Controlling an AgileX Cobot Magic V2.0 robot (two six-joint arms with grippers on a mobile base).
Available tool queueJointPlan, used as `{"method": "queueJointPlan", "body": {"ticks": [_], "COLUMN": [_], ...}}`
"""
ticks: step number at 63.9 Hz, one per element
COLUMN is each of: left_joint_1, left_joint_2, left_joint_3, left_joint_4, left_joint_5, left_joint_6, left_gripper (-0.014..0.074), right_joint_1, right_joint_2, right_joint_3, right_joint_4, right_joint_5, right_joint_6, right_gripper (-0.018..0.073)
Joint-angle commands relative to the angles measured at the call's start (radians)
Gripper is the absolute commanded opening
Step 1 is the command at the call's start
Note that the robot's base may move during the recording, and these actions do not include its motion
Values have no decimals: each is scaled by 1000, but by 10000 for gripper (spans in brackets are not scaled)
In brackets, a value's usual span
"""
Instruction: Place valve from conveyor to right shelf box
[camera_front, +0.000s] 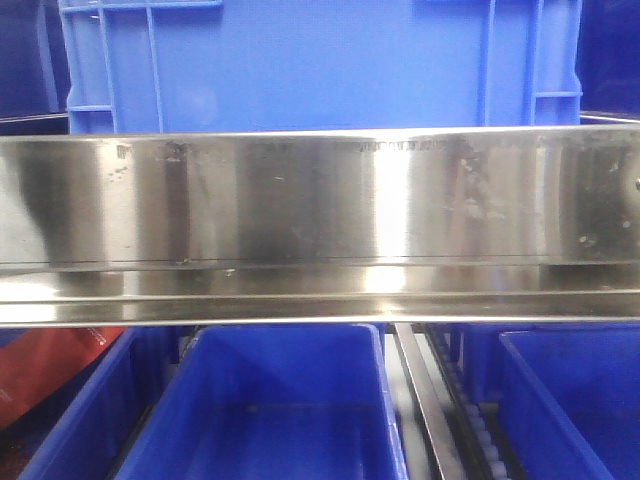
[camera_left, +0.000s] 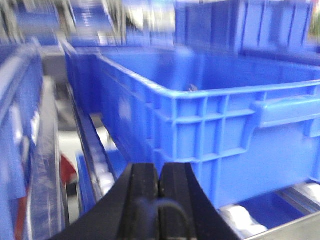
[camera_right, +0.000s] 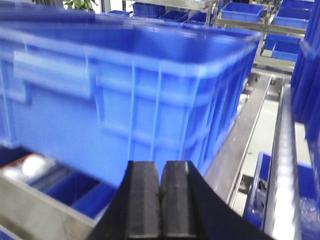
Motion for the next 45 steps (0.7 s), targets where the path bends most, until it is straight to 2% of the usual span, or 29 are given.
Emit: {"method": "queueJointPlan", "body": {"ticks": [1, 45], "left_joint_1": [4, 4], "left_joint_2": [-38, -42], "left_joint_3": [54, 84], "left_joint_4": [-1, -1], "left_joint_5": [-74, -70], "left_joint_6": [-9, -9], "left_gripper": [-111, -111], "right_joint_1": [-6, -6], "right_joint_2": [-22, -23], "right_joint_3": [46, 79], "right_joint_4": [-6, -6], "right_joint_5": [-65, -92], "right_joint_6": [-2, -2], "right_gripper": [-155, -155]}}
